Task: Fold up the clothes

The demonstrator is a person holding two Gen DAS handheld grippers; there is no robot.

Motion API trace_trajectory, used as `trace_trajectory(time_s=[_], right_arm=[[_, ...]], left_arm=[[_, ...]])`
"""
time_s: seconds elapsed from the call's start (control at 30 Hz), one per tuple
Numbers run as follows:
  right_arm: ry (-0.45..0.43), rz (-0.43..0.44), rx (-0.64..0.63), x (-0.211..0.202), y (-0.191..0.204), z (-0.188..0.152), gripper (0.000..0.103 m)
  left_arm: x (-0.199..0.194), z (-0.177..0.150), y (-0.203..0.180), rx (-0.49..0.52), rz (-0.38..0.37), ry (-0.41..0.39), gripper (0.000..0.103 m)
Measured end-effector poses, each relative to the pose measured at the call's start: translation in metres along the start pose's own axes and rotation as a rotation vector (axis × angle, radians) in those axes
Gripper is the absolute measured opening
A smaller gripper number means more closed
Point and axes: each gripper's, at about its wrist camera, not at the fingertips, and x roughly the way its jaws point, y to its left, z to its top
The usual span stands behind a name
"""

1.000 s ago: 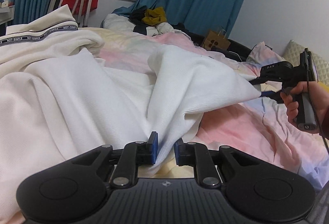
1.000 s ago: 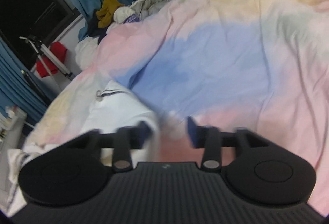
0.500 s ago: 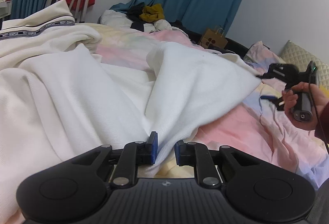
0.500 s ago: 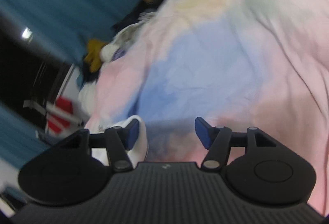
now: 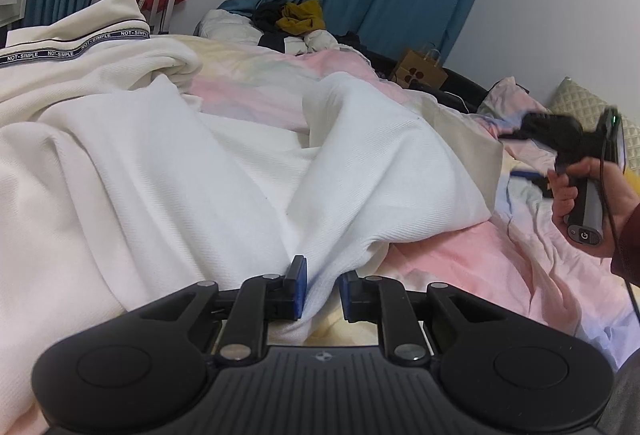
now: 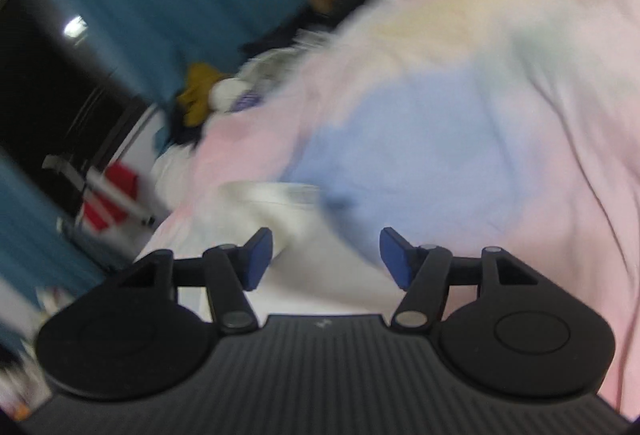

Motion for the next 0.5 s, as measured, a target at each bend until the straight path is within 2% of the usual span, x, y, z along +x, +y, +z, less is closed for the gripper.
trace_trajectory(time_s=[0.07,0.1,0.17,0.27,0.3,0.4,0.43,0.5], right_arm=[[-0.008,0.048,-0.123,0.000,0.019,-0.006,0.072],[-0.003,0.035,-0.178,0.002,0.026,-0.009,0.076],[0.005,-0.010,-0.268,0.008,0.037,-0.014,0.076],[0.022,-0.116,-0.303,0.021,0.038,-0.017,0.076],[0.032,-0.119,-0.291,0.023,0.037,-0.017,0.076],[0.093,-0.091,-0.321,0.034,0.042,-0.029,0.076],[0.114,-0.088,-0.362,0.038,0.050,-0.036,0.076],[0.143,-0.081,-0.432,0.040,0.063,-0.051,0.076]], left_arm=[[-0.001,0.000,0.000,0.000,0.002,-0.001,0.018],[0.000,0.000,0.000,-0.001,0.002,-0.001,0.018],[0.000,0.000,0.001,-0.004,0.001,0.001,0.018],[-0.007,0.000,0.005,-0.038,0.000,0.005,0.021],[-0.011,-0.001,0.006,-0.057,0.001,0.008,0.022],[-0.033,0.000,0.016,-0.199,-0.005,0.027,0.045],[-0.041,0.000,0.019,-0.258,-0.005,0.036,0.057],[-0.056,-0.008,0.028,-0.386,0.004,0.055,0.068]])
